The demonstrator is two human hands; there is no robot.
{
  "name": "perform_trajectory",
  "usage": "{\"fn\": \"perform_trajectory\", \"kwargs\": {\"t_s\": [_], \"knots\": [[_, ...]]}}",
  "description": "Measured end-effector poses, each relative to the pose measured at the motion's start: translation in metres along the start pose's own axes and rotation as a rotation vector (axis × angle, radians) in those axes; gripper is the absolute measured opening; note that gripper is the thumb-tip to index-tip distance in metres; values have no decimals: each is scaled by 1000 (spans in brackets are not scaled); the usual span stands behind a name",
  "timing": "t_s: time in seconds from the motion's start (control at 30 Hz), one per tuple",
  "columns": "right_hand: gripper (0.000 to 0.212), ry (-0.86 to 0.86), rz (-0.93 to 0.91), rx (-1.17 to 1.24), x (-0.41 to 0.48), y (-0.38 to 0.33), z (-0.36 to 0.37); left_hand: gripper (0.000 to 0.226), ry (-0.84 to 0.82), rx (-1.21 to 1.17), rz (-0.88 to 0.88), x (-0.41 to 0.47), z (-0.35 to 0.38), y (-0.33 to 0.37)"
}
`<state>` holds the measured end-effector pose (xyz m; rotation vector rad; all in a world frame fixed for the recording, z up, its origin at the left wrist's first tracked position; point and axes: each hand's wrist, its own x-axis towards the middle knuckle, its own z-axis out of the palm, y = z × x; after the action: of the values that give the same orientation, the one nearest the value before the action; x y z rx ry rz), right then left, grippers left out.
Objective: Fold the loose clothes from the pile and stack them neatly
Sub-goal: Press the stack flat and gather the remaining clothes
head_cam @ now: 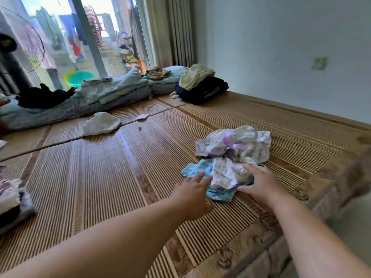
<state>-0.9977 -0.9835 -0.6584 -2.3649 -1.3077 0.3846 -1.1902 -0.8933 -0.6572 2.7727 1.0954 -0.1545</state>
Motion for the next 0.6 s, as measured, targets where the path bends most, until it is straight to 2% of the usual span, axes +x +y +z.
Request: {"fn": "perform_trajectory", "kwargs": {"t_s": [0.1,0.2,0.27,0.33,0.4,0.47,0.53,0.6], "knots": [[69,0,-35,51,15,7,4,76,37,4,1,35,0,21],[62,-57,-62,42,25,1,15,39,134,190,-58,55,-2,37],[63,-68,-62,12,29,-3,22,23,120,258,-66,62,-8,36],[70,-33,-47,16,33,-7,23,18,133,91,-18,61,-23,27],[75,30,-13,50,35,-12,19,14,169,-263,-1,47,-54,15],[72,122,27,62,34,-23,14,15,209,-532,18,20,-90,1],[67,245,21,84,32,-39,7,18,277,-672,45,-20,-128,-17],[64,273,5,107,27,-57,4,18,332,-851,30,-67,-157,-38]]}}
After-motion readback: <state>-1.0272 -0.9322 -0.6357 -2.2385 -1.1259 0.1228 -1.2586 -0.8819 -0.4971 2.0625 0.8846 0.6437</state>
